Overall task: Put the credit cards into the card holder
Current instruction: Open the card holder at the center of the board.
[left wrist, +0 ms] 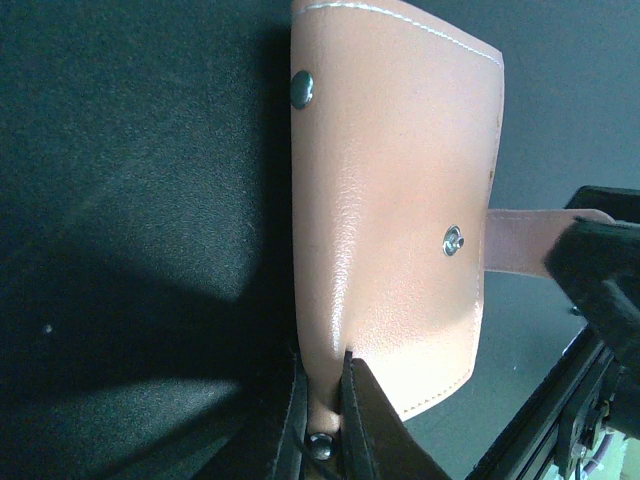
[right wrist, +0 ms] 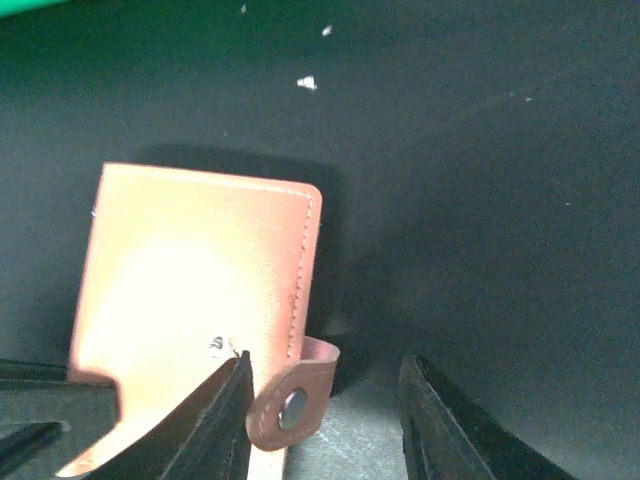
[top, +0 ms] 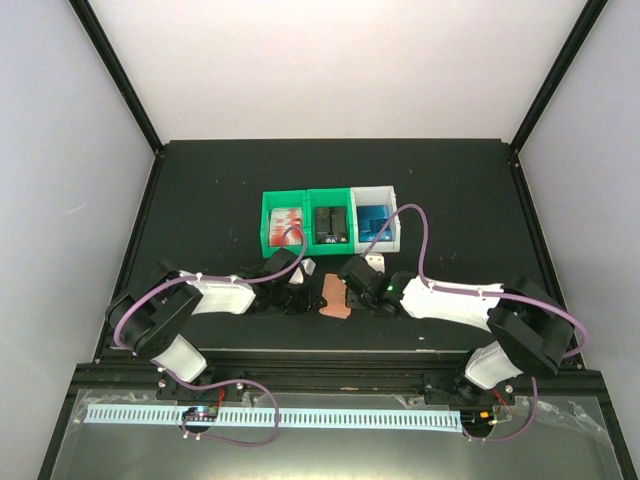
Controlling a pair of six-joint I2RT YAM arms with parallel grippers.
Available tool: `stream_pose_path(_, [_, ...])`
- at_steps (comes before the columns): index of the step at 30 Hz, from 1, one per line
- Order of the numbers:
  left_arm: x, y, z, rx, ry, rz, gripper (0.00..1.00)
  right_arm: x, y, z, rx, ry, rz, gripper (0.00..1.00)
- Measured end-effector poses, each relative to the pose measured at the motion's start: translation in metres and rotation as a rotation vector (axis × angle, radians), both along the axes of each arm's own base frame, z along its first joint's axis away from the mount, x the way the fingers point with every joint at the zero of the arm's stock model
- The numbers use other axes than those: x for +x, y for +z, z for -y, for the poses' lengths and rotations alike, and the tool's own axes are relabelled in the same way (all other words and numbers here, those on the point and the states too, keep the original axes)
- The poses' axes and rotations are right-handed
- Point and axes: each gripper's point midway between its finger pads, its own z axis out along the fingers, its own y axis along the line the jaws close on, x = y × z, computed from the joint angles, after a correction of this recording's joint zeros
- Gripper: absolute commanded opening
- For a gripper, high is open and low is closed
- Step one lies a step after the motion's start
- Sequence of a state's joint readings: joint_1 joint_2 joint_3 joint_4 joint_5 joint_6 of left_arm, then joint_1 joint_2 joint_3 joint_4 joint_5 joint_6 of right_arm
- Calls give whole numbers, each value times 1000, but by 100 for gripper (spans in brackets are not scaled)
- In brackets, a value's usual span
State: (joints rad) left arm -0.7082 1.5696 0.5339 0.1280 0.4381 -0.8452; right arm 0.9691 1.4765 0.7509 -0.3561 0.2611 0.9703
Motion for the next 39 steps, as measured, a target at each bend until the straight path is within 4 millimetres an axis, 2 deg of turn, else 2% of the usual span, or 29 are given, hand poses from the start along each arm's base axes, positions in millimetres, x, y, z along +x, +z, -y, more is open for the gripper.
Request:
stream_pose_path(5, [0, 0, 0, 0, 0, 1, 2, -4, -16, 4, -32, -9, -45, 27])
stream_pose_path(9, [-2, 0, -2, 0, 1, 3, 6, -7, -24, 8, -56, -24, -70, 22])
stream_pose_path(11, [-3, 0, -3, 2, 3, 5, 10, -7, -24, 8, -55, -21, -73, 22])
stream_pose_path(13, [-3, 0, -5, 5, 3, 10, 13, -7, -26, 5, -44, -12, -78, 17])
stream_pose_path(17, [-4, 1, -6, 7, 0, 21, 28, -4, -29, -5, 3, 8, -88, 1])
stream_pose_path(22, [-3, 10, -7, -2, -5, 55, 59, -4, -31, -8, 27, 21, -91, 1])
stream_pose_path(25, [-3, 15, -12, 8, 2, 82, 72, -5, -22, -8, 42, 35, -83, 1])
stream_pose_path(30, [-8, 23, -27, 53, 7, 124, 83, -7, 9, -11, 82, 90, -48, 1])
stream_pose_path(35, [-10, 39, -31, 53, -17, 182, 85, -9, 36, -20, 104, 163, -37, 1])
stream_pose_path(39, [-11, 43, -29, 37, -39, 195, 85, -9, 46, -26, 112, 200, -35, 1])
